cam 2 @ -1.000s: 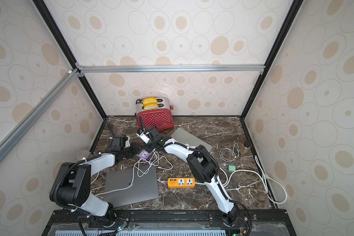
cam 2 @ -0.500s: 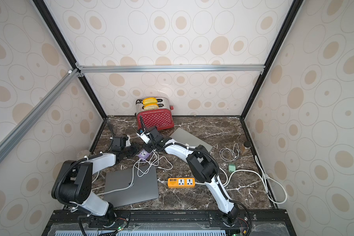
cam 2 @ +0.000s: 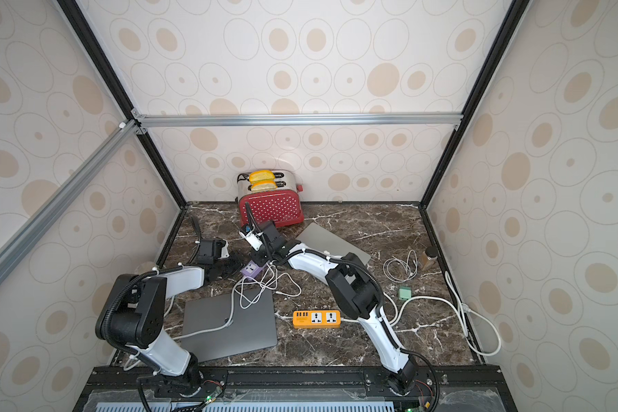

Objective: Unplug the laptop charger
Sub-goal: Remove the plug from the socket.

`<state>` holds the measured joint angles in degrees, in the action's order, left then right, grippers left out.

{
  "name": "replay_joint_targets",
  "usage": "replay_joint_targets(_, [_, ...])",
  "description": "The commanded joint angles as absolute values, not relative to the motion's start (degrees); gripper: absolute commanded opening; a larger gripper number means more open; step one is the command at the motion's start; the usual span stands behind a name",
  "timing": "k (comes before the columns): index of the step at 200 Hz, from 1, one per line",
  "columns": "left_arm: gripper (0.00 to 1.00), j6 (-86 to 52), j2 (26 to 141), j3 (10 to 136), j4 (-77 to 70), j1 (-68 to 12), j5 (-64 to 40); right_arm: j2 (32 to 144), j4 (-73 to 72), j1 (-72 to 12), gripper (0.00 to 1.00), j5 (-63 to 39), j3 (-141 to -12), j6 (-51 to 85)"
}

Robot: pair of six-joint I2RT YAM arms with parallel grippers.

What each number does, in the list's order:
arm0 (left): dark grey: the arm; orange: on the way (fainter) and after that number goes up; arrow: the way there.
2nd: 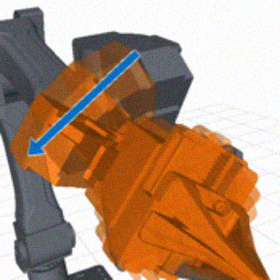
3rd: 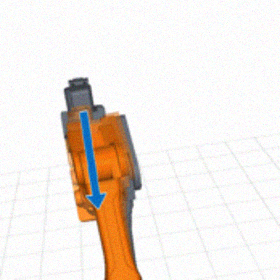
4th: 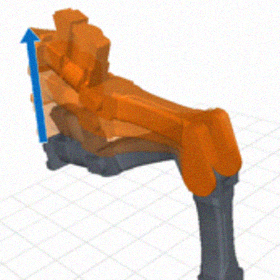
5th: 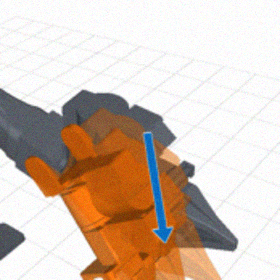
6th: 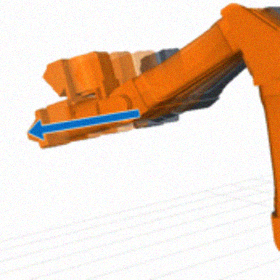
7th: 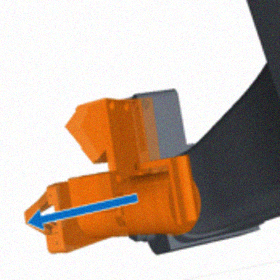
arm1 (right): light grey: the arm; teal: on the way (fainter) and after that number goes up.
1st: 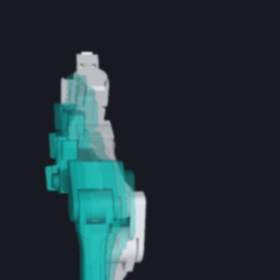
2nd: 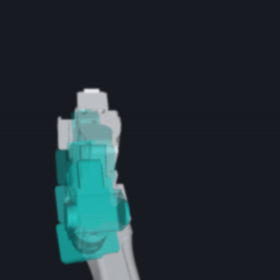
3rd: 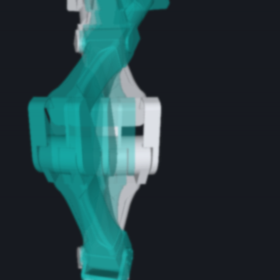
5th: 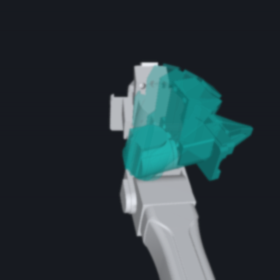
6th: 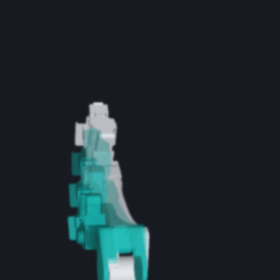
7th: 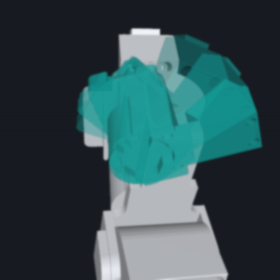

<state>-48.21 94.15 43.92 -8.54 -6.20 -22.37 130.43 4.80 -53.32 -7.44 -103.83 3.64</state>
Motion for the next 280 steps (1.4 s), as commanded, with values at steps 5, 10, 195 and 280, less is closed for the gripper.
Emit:
replay_joint_targets(5, [0.5, -45.36, 91.61, 45.17, -6.88, -5.97, -22.08, 129.34, 7.0, -53.72, 0.0, -8.21, -103.06, 4.67])
replay_joint_targets(10, [0.51, -44.64, 91.39, 45.05, -6.79, -6.0, -22.6, 129.54, 7.39, -53.72, 0.0, -8.02, -103.38, 4.78])
replay_joint_targets(195, [0.54, -17.49, 79.63, 35.56, -11.47, -12.54, -14.29, 128.67, 7.43, -52.21, 0.0, -11.0, -103.36, 5.61])
replay_joint_targets(280, [0.45, -11.49, 87.6, 41.85, -8.85, -12.57, -13.22, 129.29, 6.86, -50.98, 0.0, -13.6, -103.37, 6.48])
